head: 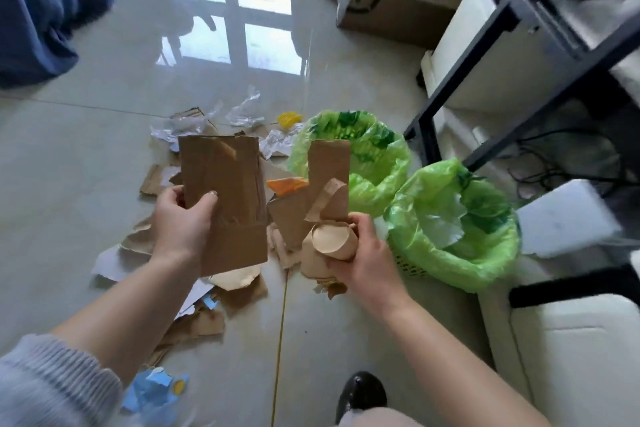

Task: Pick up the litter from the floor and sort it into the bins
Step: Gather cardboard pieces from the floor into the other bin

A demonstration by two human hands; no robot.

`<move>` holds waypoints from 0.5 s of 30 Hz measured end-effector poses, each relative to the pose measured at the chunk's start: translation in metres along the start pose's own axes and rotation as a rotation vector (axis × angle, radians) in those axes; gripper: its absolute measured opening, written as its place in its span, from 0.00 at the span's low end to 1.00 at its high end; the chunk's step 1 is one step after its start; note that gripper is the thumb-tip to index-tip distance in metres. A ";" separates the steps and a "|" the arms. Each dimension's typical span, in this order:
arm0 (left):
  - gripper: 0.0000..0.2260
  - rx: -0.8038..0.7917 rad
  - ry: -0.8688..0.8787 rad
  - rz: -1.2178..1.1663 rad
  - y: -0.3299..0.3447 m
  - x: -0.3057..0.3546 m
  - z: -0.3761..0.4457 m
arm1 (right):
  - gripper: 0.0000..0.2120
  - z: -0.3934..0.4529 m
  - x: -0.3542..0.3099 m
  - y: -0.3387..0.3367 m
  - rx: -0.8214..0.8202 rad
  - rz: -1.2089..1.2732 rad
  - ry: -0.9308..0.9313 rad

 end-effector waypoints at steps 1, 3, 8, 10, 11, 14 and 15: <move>0.12 -0.020 0.011 -0.005 0.008 0.010 -0.005 | 0.28 -0.006 0.000 -0.012 0.030 -0.016 -0.013; 0.12 -0.057 0.026 -0.047 0.027 0.026 -0.013 | 0.32 -0.014 0.002 -0.036 0.092 -0.044 -0.033; 0.18 -0.195 0.100 -0.094 0.084 0.065 -0.016 | 0.37 -0.004 0.015 -0.094 0.184 -0.008 0.019; 0.17 -0.236 0.132 -0.099 0.106 0.076 -0.011 | 0.37 0.008 0.019 -0.113 0.191 0.028 0.046; 0.15 -0.248 0.150 -0.103 0.116 0.081 -0.008 | 0.37 0.015 0.022 -0.121 0.192 0.045 0.060; 0.14 -0.281 0.196 -0.071 0.142 0.088 0.001 | 0.37 0.033 0.029 -0.140 0.204 0.086 0.096; 0.15 -0.282 0.213 -0.049 0.150 0.090 0.005 | 0.37 0.039 0.031 -0.145 0.214 0.096 0.100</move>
Point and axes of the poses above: each hand's wrist, its own z-axis towards the middle knuckle, its own y-axis out of the palm, x = y × z, the point moved 7 cm from there along z, towards the middle knuckle, and after that the axes turned 12 degrees about y, right-handed, at the moved point
